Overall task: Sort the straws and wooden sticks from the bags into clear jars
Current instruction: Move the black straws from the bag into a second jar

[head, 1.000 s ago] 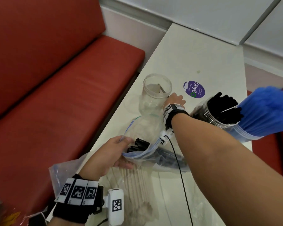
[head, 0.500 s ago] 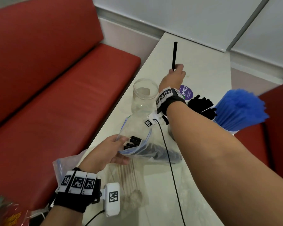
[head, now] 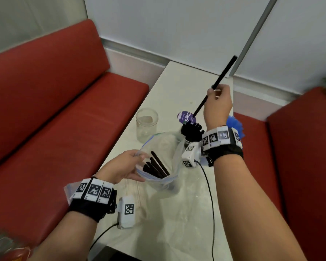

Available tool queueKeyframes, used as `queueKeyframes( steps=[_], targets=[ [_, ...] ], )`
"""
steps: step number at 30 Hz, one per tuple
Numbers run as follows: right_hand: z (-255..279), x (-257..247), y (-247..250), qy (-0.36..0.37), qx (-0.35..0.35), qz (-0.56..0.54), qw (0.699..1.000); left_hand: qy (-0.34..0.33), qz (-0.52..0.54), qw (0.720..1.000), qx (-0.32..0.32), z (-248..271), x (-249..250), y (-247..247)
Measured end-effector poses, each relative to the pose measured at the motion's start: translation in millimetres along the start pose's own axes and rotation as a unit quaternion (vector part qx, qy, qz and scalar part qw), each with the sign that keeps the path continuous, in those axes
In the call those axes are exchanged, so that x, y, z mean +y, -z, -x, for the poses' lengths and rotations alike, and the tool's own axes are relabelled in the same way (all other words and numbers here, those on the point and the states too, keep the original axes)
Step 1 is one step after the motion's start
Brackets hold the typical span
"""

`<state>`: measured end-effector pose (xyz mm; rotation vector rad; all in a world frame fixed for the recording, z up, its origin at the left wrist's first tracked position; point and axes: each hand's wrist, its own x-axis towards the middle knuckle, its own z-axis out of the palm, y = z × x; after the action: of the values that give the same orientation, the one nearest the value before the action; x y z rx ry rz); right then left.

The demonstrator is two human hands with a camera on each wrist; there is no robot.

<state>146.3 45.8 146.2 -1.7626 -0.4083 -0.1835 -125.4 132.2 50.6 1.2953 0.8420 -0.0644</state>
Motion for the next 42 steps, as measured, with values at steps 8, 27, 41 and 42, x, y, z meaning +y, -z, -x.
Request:
queueKeyframes(
  steps=[8,27,41,42],
  targets=[
    [40.1,44.3,24.2,-0.091,-0.080,0.058,0.991,0.012,-0.049,0.999,-0.008,6.1,31.3,-23.5],
    [35.0,36.0,9.5,0.174,-0.159,0.216,0.947,0.019,-0.139,0.990,-0.015,6.8,60.0,-18.6],
    [44.0,70.8,-8.0,0.040,-0.469,0.493,0.731,0.028,-0.134,0.991,-0.012,-1.9,53.0,-14.8],
    [44.2,68.0,-6.9,0.034,-0.464,0.487,0.739,0.030,-0.135,0.990,-0.012,-2.4,52.7,-15.5]
  ],
)
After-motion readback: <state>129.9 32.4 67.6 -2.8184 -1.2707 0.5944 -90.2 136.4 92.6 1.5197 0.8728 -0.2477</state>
